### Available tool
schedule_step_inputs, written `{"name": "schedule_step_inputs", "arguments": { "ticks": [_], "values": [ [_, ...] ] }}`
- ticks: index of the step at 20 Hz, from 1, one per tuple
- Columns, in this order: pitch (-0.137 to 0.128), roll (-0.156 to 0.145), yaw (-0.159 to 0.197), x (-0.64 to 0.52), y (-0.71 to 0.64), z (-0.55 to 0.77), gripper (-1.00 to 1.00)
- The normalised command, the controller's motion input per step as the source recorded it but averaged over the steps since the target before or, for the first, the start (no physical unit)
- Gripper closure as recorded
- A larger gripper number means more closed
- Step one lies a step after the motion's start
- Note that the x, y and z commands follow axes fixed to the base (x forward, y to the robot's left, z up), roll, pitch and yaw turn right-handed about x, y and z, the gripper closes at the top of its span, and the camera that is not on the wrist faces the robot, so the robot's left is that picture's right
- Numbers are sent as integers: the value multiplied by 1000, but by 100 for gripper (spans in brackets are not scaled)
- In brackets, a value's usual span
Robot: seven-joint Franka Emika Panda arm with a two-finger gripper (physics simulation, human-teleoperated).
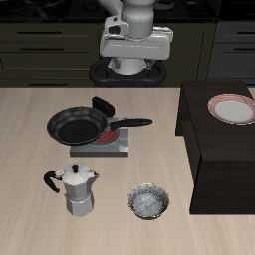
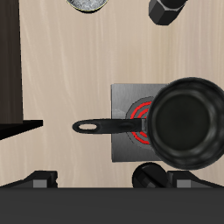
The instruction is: Place the bowl on the plate
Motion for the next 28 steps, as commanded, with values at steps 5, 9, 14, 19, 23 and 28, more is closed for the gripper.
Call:
{"name": "schedule_step_inputs", "arguments": {
  "ticks": [5, 9, 14, 19, 23, 28],
  "values": [
    [5, -1, 4, 170, -12, 34, -100],
    [9, -7, -1, 250, 13, 7, -100],
    [13, 19, 6, 106, 84, -9, -100],
    [-5, 13, 4, 101, 61, 54, -100],
    [-2, 18, -4, 155, 77, 47, -100],
    [3, 3, 8, 152, 55, 27, -100]
  ]
}}
